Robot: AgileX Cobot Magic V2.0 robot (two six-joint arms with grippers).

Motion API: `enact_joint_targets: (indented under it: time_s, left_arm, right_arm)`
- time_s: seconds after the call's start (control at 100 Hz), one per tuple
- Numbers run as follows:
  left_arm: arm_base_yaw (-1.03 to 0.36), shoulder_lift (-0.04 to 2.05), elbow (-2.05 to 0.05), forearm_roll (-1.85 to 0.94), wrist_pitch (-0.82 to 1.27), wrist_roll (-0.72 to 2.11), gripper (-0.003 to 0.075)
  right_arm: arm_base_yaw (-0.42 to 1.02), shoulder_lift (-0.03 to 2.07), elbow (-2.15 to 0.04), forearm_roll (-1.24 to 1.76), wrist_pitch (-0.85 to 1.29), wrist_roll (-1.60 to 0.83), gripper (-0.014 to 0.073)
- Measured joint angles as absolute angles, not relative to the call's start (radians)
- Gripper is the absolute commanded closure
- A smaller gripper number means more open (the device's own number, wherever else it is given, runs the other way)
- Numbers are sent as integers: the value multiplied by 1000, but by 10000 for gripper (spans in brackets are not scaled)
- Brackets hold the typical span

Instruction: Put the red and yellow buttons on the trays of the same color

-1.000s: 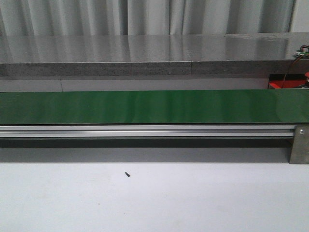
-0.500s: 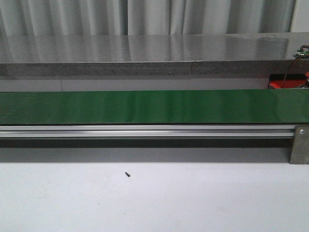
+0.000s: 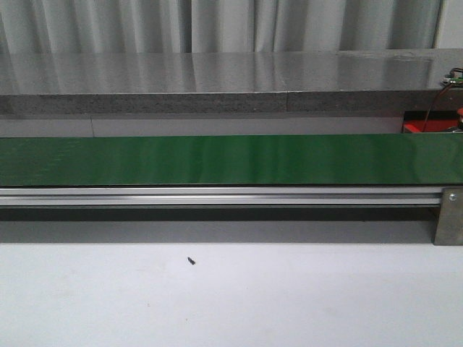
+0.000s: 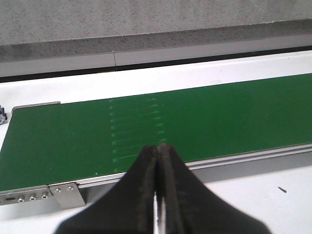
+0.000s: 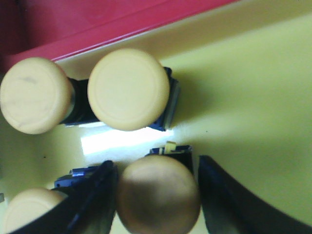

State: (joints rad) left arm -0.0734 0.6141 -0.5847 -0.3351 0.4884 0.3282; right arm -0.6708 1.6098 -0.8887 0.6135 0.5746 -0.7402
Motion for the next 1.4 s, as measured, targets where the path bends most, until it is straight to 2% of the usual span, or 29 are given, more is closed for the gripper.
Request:
enact_joint_targets:
  time_s: [0.23,0.53,0.67,0.95,1.18,1.23,1.3,1.4]
  left_arm:
    - [-73,614,-585,-335,488,328,740]
    - [-73,614,-585,-335,488,328,740]
    - [-73,614,-585,-335,488,328,740]
    - [-73,614,-585,-335,488,328,740]
    - [-73,614,-585,-335,488,328,739]
    - [-73,614,-585,-335,488,328,738]
    - [-73,614,-585,-335,488,328,724]
    - [-73,614,-585,-335,488,328,639]
  right_arm:
    - [-671,1598,-889,616,557,-740,168]
    - [-634,1472,-957,651,559,-740,168]
    - [-526,1380,-977,658,551,-758,168]
    - [-221,1193,-979,661,529,-796,169]
    - [-121,1061,-935,661,544,-798,184]
    - [-117,1034,-916,661,554,-798,213]
    - [-117,999,-893,661,565,-796,316]
    - [-117,954,-872,661,574,-796,566]
